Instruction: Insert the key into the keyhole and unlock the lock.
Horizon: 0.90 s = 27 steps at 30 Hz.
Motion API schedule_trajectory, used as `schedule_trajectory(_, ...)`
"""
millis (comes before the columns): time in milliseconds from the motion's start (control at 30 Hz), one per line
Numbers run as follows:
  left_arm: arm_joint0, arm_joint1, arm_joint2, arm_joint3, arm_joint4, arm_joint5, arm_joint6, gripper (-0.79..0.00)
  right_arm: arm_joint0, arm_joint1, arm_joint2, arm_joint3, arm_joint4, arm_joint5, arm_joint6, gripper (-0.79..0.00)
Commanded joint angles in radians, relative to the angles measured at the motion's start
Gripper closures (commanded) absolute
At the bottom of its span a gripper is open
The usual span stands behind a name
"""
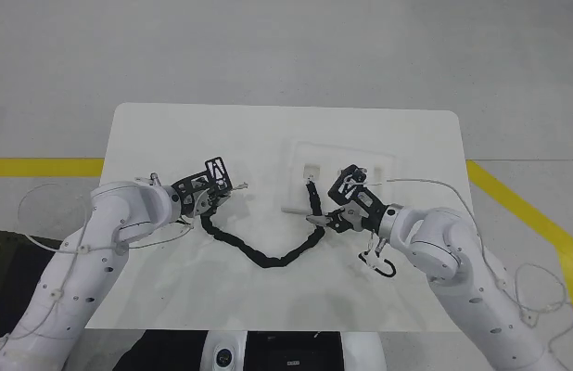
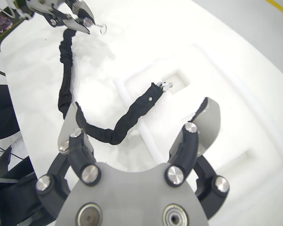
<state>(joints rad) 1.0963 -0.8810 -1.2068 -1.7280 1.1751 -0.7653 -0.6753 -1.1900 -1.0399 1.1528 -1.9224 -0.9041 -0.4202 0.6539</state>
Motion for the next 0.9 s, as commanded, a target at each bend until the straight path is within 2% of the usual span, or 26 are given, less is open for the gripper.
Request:
schedule_trajectory(0,-0.021,-0.004,0.021,0.023,-0.001,-0.002,-0.012,0.000,-0.030,0.006,0.033,-0.028,0.003,-0.020,-0.027,-0.785)
schedule_trajectory(167,-0.058,-0.014,0.064,0.052,0.023,0.022,-0.033,0.000,-0.091,0.017,0.091,-0.083,-0.009,-0.053,-0.052,-0.785)
schedule_trajectory(267,-0.077,-0.020,0.090,0.074,0.025,0.029,-0.036,-0.074,-0.114,0.021,0.110,-0.095,-0.008,-0.063,-0.059,-0.785)
schedule_trajectory(333,-0.088,-0.025,0.104,0.094,0.022,0.030,-0.037,-0.151,-0.125,0.022,0.118,-0.096,-0.006,-0.068,-0.066,-0.785)
schedule_trajectory(467,-0.103,-0.030,0.116,0.120,0.012,0.046,-0.025,-0.215,-0.135,0.024,0.126,-0.091,-0.003,-0.077,-0.075,-0.785)
schedule_trajectory(500,-0.103,-0.031,0.116,0.124,0.010,0.046,-0.021,-0.283,-0.136,0.024,0.127,-0.089,-0.001,-0.080,-0.075,-0.785)
schedule_trajectory(533,-0.104,-0.031,0.115,0.125,0.006,0.045,-0.015,-0.391,-0.137,0.024,0.128,-0.089,0.000,-0.083,-0.077,-0.785)
schedule_trajectory(567,-0.102,-0.031,0.110,0.128,-0.006,0.041,-0.002,-0.616,-0.137,0.025,0.130,-0.087,0.002,-0.086,-0.080,-0.785)
schedule_trajectory(600,-0.100,-0.030,0.104,0.133,-0.017,0.035,0.010,-0.773,-0.138,0.025,0.133,-0.085,0.005,-0.089,-0.085,-0.785)
schedule_trajectory(733,-0.086,-0.022,0.054,0.148,-0.078,-0.001,0.083,-0.785,-0.139,0.028,0.150,-0.082,-0.002,-0.123,-0.120,-0.785)
schedule_trajectory(867,-0.055,-0.007,-0.030,0.150,-0.134,-0.060,0.177,-0.785,-0.150,0.032,0.179,-0.067,-0.019,-0.162,-0.167,-0.785)
